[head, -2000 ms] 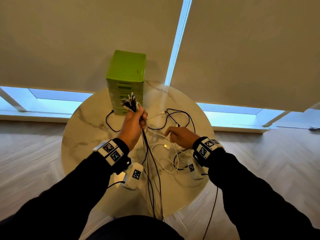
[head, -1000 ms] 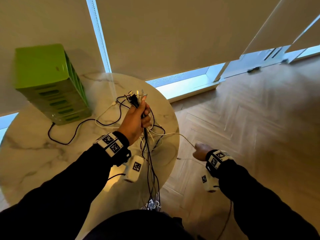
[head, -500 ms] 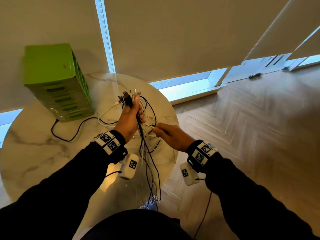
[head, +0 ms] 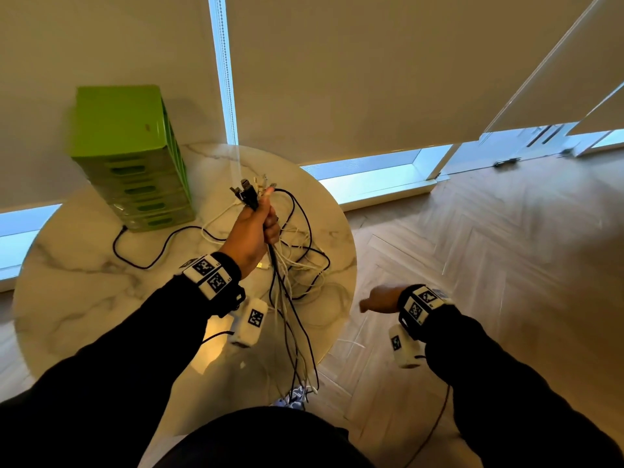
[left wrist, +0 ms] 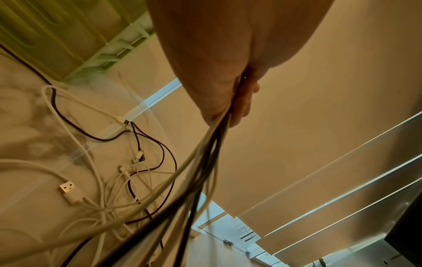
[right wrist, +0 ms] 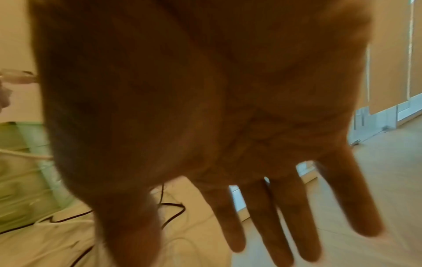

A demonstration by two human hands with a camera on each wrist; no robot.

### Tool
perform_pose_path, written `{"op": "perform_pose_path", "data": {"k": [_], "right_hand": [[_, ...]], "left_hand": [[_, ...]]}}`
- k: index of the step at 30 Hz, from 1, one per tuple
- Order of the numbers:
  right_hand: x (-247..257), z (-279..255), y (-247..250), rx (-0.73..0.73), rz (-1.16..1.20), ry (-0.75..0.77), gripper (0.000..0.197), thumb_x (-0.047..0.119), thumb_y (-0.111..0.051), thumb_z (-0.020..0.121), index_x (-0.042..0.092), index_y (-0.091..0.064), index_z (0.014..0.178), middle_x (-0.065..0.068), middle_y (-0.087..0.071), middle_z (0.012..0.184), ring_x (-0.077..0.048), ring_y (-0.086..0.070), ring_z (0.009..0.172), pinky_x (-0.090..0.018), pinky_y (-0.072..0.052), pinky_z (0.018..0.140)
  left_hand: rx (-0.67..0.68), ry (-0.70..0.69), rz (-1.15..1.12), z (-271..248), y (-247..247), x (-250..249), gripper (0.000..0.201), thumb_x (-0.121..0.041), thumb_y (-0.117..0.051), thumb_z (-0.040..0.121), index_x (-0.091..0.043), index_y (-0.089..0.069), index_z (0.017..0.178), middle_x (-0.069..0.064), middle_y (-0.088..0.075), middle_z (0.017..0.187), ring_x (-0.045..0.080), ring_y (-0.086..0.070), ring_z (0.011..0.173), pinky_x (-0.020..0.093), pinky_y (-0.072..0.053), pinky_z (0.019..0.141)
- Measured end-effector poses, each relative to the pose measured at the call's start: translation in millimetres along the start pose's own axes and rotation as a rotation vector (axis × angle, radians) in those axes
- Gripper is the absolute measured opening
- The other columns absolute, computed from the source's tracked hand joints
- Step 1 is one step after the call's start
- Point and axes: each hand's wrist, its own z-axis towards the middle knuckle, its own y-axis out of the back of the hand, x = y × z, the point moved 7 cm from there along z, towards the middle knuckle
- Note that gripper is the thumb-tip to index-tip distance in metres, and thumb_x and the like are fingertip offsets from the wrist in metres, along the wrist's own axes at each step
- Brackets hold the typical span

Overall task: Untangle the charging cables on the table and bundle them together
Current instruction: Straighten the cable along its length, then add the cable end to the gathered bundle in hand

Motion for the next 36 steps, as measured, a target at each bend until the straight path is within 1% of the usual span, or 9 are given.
{"op": "perform_pose_path", "data": {"k": [3, 7, 12, 15, 17, 21, 27, 32, 36], "right_hand": [[50, -22, 21, -0.191, 0.23, 0.383, 0.082, 0.059, -0.063, 0.088, 0.023, -0.03, 0.154, -0.004, -0.03, 0.16, -0.023, -0.034, 0.144, -0.042, -0.033, 0.115], [114, -65, 58, -0.364, 0.502, 0.722, 0.102, 0.068, -0.074, 0.073, 0.03, -0.026, 0.156, 0.006, -0.032, 0.16, -0.011, -0.035, 0.142, -0.036, -0.032, 0.116], [176, -65, 46, -0.09, 0.666, 0.863, 0.038, 0.041, -0.072, 0.089, 0.016, -0.07, 0.117, 0.004, -0.072, 0.119, -0.012, -0.064, 0.115, -0.04, -0.043, 0.111], [180, -63, 22, 0.108, 0.604, 0.877, 0.035, 0.031, -0.067, 0.094, 0.007, -0.066, 0.068, -0.003, -0.072, 0.069, -0.023, -0.074, 0.09, -0.043, -0.049, 0.103], [167, -65, 19, 0.184, 0.613, 0.869, 0.039, 0.021, -0.065, 0.096, -0.001, -0.056, 0.065, -0.01, -0.057, 0.053, -0.023, -0.069, 0.065, -0.046, -0.053, 0.094], [121, -45, 34, 0.103, 0.507, 0.678, 0.035, 0.027, -0.069, 0.093, 0.011, -0.06, 0.063, -0.001, -0.056, 0.054, -0.015, -0.056, 0.054, -0.043, -0.054, 0.088], [63, -24, 68, -0.353, 0.19, 0.41, 0.041, 0.035, -0.06, 0.094, 0.016, -0.051, 0.059, -0.005, -0.057, 0.058, -0.02, -0.055, 0.055, -0.027, -0.047, 0.059], [102, -27, 30, -0.438, -0.037, 0.487, 0.023, 0.03, -0.049, 0.098, 0.015, -0.054, 0.082, -0.007, -0.06, 0.076, -0.029, -0.065, 0.074, -0.037, -0.053, 0.068], [159, -24, -31, -0.344, -0.202, 0.633, 0.041, 0.031, -0.048, 0.099, 0.008, -0.044, 0.133, -0.017, -0.066, 0.105, -0.036, -0.065, 0.095, -0.04, -0.051, 0.076]], "left_hand": [[0.03, 0.026, 0.025, -3, -6, 1, 0.036, -0.029, -0.035, 0.11, -0.01, -0.048, 0.138, -0.008, -0.031, 0.06, 0.009, -0.028, 0.054, 0.022, -0.029, 0.053], [0.114, 0.059, 0.05, -13, -25, -2, 0.028, -0.029, -0.035, 0.11, -0.014, -0.054, 0.095, -0.005, -0.033, 0.057, 0.012, -0.036, 0.055, 0.026, -0.031, 0.058], [0.215, 0.112, 0.115, -24, -38, -8, 0.032, -0.029, -0.037, 0.109, -0.004, -0.052, 0.096, -0.003, -0.037, 0.059, 0.016, -0.048, 0.059, 0.028, -0.046, 0.063], [0.282, 0.131, 0.182, -29, -35, -16, 0.029, -0.031, -0.038, 0.109, -0.01, -0.048, 0.094, -0.005, -0.034, 0.06, 0.016, -0.045, 0.053, 0.032, -0.046, 0.064], [0.263, 0.155, 0.121, -29, -26, -19, 0.03, -0.03, -0.039, 0.108, -0.014, -0.049, 0.085, -0.005, -0.031, 0.06, 0.014, -0.039, 0.052, 0.033, -0.049, 0.065], [0.197, 0.168, -0.081, -28, -16, -22, 0.03, -0.031, -0.04, 0.107, -0.017, -0.05, 0.082, -0.005, -0.031, 0.062, 0.013, -0.036, 0.053, 0.035, -0.055, 0.074], [0.045, 0.026, -0.217, -14, 0, -40, 0.022, -0.028, -0.044, 0.106, -0.021, -0.045, 0.086, -0.002, -0.034, 0.069, 0.016, -0.04, 0.064, 0.032, -0.052, 0.076], [-0.19, -0.105, -0.207, -4, 19, -55, 0.017, -0.022, -0.053, 0.104, -0.026, -0.046, 0.089, -0.008, -0.04, 0.074, 0.007, -0.039, 0.057, 0.026, -0.046, 0.067], [-0.332, -0.13, -0.039, -8, 25, -47, 0.017, -0.027, -0.05, 0.106, -0.025, -0.043, 0.09, -0.009, -0.036, 0.072, 0.004, -0.035, 0.056, 0.02, -0.039, 0.058]]}}
